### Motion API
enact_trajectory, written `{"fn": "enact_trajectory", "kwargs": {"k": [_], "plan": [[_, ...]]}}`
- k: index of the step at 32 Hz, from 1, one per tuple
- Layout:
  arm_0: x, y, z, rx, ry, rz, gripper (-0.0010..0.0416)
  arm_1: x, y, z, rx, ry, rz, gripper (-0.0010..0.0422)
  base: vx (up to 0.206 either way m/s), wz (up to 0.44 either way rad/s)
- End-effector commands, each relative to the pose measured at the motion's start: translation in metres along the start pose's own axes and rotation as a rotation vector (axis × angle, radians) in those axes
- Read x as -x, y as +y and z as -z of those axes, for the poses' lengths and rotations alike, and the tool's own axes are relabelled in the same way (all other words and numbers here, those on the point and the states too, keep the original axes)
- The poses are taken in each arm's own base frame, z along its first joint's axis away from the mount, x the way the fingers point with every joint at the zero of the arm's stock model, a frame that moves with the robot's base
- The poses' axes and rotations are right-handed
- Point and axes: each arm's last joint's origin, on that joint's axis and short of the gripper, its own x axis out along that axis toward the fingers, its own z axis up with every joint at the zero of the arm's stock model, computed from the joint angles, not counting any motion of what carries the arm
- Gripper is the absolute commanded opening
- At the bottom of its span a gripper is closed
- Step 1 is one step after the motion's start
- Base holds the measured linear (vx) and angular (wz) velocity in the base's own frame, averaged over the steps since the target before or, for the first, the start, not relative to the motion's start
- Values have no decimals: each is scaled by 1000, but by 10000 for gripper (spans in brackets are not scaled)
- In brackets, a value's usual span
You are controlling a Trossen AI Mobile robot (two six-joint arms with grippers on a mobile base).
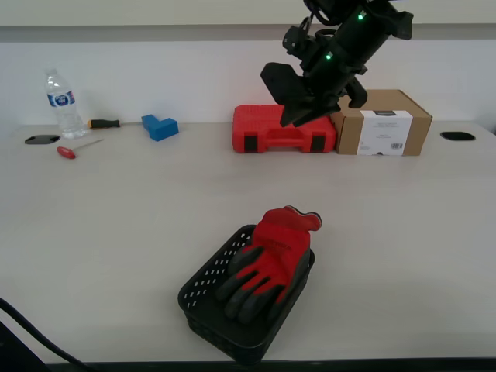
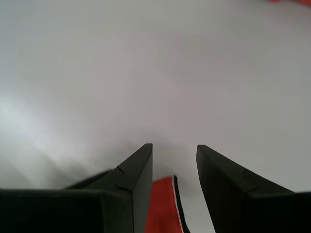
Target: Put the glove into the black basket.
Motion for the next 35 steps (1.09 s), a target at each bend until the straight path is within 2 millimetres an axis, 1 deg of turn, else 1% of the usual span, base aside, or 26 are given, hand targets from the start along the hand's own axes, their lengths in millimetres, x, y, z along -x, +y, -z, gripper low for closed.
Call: {"fn": "enact_trajectory", "kwargs": {"k": [1,3,4,8,10,35], "plan": [[14,-12,-9,-16,-76,24,124,0,0,0,0,-3,2,0,0,0],[18,-17,-12,-24,-102,32,124,0,0,0,0,-3,2,0,0,0],[28,-28,-17,-38,-154,49,124,0,0,0,0,-3,2,0,0,0],[48,-39,-25,-51,-234,95,124,0,0,0,0,-3,2,0,0,0],[54,-42,-27,-57,-247,102,124,0,0,-1,0,-4,2,0,0,0],[55,-43,-27,-59,-249,103,124,0,0,0,0,-3,2,0,0,0]]}}
